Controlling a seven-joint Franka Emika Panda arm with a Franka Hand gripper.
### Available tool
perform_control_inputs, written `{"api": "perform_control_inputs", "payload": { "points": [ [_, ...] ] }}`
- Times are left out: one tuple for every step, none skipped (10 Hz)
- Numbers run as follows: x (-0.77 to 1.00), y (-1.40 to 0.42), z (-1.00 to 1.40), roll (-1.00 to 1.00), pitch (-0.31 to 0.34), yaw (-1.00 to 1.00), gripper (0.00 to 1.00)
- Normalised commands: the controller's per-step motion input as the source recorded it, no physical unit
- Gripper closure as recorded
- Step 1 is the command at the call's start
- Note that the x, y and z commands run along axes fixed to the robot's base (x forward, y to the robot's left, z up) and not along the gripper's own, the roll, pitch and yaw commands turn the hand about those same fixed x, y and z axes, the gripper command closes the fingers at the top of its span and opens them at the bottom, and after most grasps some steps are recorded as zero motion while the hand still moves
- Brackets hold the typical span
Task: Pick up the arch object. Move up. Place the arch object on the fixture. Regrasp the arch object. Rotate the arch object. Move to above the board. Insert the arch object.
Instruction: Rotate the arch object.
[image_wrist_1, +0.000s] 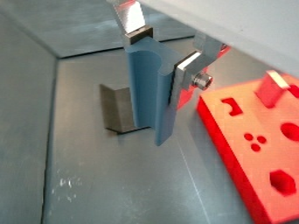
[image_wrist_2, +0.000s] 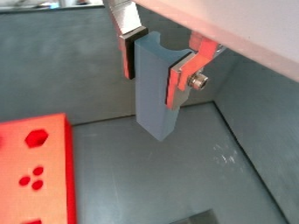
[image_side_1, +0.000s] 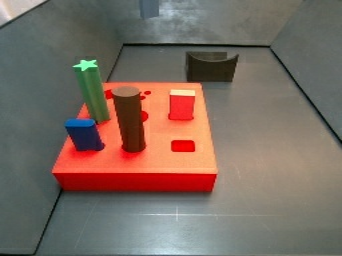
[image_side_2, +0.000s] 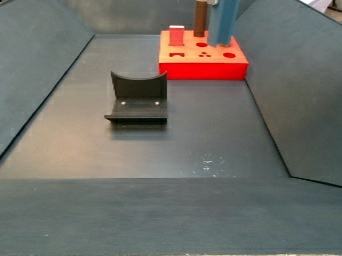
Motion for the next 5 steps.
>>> {"api": "perform_control_inputs", "payload": {
  "points": [
    [0.0, 0.01, 0.0, -0.07, 0.05, -1.0, 1.0],
    [0.0, 0.01, 0.0, -0.08, 0.059, -1.0, 1.0],
    [0.01, 0.01, 0.01, -0.1, 0.074, -1.0, 1.0],
    [0.01, 0.01, 0.01, -0.13, 0.09, -1.0, 1.0],
    [0.01, 0.01, 0.01, -0.14, 0.103, -0.98, 1.0]
  ]
}}
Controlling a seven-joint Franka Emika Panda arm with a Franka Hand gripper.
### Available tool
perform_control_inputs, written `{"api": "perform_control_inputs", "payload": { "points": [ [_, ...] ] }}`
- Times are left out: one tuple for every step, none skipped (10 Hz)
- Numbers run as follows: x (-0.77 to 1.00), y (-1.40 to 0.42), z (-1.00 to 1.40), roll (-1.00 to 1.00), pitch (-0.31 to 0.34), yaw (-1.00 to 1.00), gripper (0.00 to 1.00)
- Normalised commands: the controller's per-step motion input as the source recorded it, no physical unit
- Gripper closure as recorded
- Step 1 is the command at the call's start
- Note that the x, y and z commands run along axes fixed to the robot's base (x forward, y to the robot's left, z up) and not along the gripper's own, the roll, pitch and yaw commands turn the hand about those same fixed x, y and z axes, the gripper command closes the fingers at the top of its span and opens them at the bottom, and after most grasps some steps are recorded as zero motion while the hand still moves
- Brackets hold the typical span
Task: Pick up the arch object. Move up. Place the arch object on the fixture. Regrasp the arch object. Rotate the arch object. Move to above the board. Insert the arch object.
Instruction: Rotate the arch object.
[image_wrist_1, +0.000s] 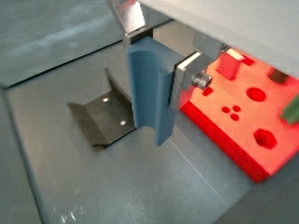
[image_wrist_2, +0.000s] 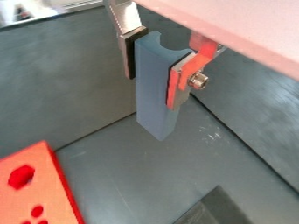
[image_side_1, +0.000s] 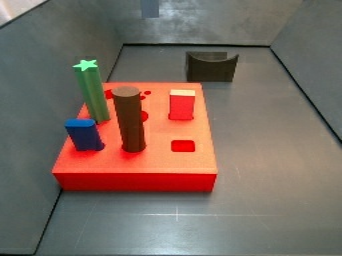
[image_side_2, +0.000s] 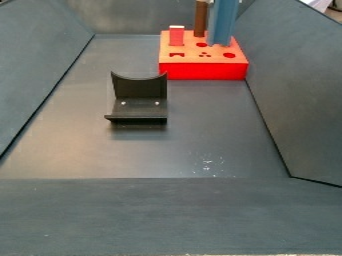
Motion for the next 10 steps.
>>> {"api": "perform_control_inputs", "payload": {
  "points": [
    [0.01, 0.01, 0.01, -0.14, 0.101, -0.58, 1.0],
    [0.01, 0.01, 0.01, -0.14, 0.1, -0.45, 1.0],
    [0.01, 0.01, 0.02, -0.14, 0.098, -0.26, 1.0],
    [0.0, 0.0, -1.0, -0.14, 0.097, -0.18, 1.0],
    [0.01, 0.0, -1.0, -0.14, 0.071, -0.12, 1.0],
    [0.02, 0.0, -1.0, -0.14, 0.044, -0.1, 1.0],
    [0.02, 0.0, -1.0, -0.15, 0.001, -0.08, 1.0],
    [0.02, 0.01, -1.0, -0.16, -0.018, -0.07, 1.0],
    [0.02, 0.01, -1.0, -0.17, -0.033, -0.06, 1.0],
    [0.03, 0.01, -1.0, -0.17, -0.035, -0.06, 1.0]
  ]
}}
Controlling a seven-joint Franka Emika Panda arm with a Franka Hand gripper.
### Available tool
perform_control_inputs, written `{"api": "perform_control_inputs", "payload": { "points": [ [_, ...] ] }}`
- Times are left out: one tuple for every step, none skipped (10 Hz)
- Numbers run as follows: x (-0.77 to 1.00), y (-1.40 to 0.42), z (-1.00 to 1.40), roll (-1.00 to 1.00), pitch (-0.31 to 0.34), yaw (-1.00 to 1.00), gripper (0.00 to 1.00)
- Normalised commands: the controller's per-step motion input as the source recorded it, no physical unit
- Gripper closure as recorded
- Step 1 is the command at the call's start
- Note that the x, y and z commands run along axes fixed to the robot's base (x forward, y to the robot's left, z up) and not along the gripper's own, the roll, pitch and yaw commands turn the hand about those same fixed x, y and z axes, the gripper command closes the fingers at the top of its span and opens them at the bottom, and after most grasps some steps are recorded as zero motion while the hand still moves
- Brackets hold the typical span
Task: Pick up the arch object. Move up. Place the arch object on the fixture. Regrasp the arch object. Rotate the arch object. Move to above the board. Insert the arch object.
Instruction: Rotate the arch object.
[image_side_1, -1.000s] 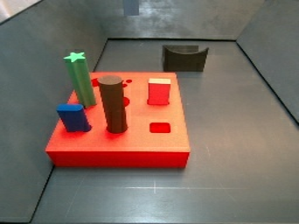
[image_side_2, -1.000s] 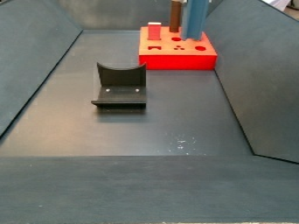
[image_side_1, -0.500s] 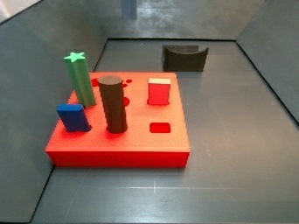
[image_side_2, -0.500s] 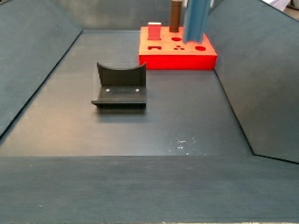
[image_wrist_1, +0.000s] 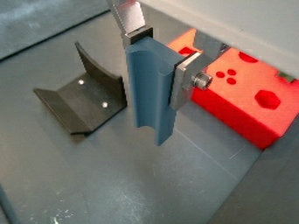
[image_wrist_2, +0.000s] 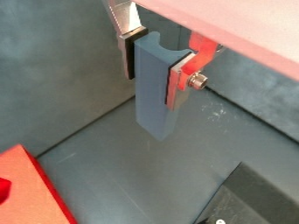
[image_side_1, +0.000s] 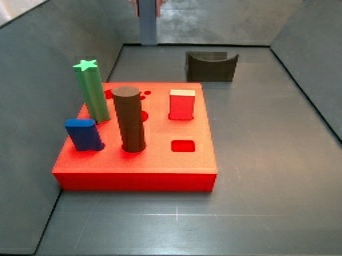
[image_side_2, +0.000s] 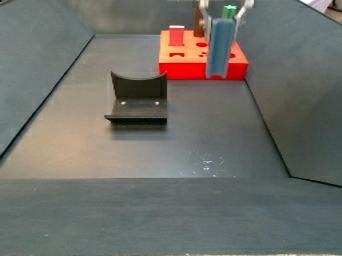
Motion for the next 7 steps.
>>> {"api": "perform_control_inputs", "payload": {
  "points": [
    [0.03, 0.01, -1.0, -0.18, -0.028, -0.05, 1.0],
    [0.04, 0.01, -1.0, -0.18, -0.025, -0.05, 1.0],
    [0.04, 0.02, -1.0, -0.19, -0.028, -0.04, 1.0],
    [0.04, 0.02, -1.0, -0.2, -0.033, -0.04, 1.0],
    [0.04, 0.02, -0.96, -0.21, -0.038, -0.03, 1.0],
    [0.04, 0.02, -0.87, -0.21, -0.038, -0.03, 1.0],
    [0.03, 0.02, -0.65, -0.22, -0.036, -0.02, 1.0]
  ]
}}
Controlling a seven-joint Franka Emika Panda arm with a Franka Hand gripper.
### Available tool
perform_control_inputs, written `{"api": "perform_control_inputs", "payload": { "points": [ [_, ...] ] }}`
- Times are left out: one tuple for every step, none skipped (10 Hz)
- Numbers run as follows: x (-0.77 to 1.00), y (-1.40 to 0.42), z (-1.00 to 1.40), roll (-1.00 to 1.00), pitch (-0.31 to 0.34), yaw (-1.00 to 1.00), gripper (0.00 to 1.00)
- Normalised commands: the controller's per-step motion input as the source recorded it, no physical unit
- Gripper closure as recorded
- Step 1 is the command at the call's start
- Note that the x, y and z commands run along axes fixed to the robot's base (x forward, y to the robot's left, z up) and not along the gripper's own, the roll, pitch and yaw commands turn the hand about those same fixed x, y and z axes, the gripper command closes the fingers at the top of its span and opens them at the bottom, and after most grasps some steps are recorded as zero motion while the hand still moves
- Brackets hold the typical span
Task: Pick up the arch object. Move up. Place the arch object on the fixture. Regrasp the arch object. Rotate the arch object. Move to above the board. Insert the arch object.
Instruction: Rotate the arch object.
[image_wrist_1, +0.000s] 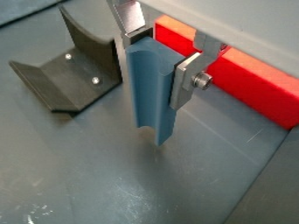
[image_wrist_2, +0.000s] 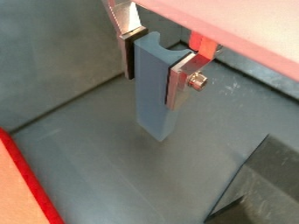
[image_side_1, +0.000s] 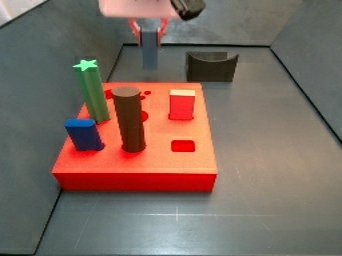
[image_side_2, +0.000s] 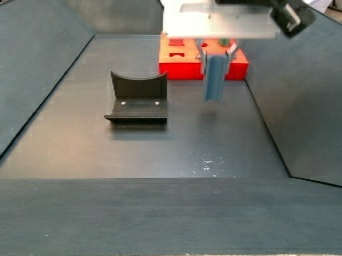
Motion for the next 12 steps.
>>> {"api": "perform_control_inputs", "payload": {
  "points": [
    [0.03, 0.02, -0.56, -0.22, -0.034, -0.02, 1.0],
    [0.04, 0.02, -0.38, -0.23, -0.03, -0.02, 1.0],
    [0.04, 0.02, -0.26, -0.23, -0.028, -0.02, 1.0],
    [0.04, 0.02, -0.22, -0.23, -0.019, -0.02, 1.0],
    [0.04, 0.02, -0.22, -0.23, -0.019, -0.02, 1.0],
    [0.02, 0.02, -0.22, -0.23, -0.005, -0.02, 1.0],
    [0.0, 0.0, 0.0, -0.23, -0.006, -0.02, 0.0],
    [0.01, 0.01, 0.0, -0.23, -0.009, -0.02, 0.0],
    [0.01, 0.01, 0.0, -0.23, -0.008, -0.02, 0.0],
    [0.0, 0.01, 0.0, -0.23, -0.007, -0.02, 0.0],
    [0.0, 0.01, 0.0, -0.23, -0.006, -0.02, 0.0],
    [0.0, 0.01, 0.0, -0.23, -0.006, -0.02, 0.0]
  ]
}}
